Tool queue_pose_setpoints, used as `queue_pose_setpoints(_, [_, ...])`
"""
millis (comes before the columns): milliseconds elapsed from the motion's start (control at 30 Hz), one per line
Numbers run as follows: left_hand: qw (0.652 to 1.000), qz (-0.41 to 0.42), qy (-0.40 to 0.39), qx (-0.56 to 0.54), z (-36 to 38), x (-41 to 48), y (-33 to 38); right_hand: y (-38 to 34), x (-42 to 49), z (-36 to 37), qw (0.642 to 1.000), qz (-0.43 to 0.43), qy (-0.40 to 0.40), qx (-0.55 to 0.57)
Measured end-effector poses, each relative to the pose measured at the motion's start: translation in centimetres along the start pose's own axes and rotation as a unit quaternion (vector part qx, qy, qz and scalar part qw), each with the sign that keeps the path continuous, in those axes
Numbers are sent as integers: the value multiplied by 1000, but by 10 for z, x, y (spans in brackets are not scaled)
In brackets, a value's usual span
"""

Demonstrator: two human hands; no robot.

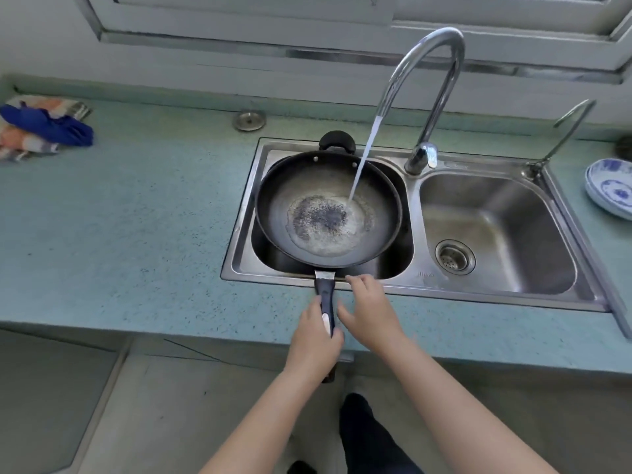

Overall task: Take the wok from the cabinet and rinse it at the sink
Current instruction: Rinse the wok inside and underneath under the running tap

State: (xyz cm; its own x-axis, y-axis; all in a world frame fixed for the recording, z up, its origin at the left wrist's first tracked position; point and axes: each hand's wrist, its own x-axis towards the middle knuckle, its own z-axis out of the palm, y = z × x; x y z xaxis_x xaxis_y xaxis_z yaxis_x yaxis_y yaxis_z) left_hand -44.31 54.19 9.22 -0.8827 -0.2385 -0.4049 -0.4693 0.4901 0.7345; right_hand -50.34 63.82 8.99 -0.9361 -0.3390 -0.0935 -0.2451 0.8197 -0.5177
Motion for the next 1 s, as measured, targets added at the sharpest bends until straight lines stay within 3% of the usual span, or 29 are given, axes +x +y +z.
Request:
queue_pose_setpoints(200, [999,-5,-7,-36,2,-15,-7,-18,-15,9,989,102,-61,87])
queue_pose_setpoints(500, [998,-21,-15,-54,-1,-23,-4,-27,-14,16,952,195,-87,219])
queue_pose_setpoints(700, [999,-33,5,-35,4,-27,-4,-32,-3,22,886,279,-111,352])
queue_pose_setpoints(867, [996,-71,25,-50,5,-23,0,-35,5,23,785,328,-152,504])
queue_pose_setpoints(1000, [990,-126,24,-57,7,-11,3,-33,10,23,770,333,-184,512])
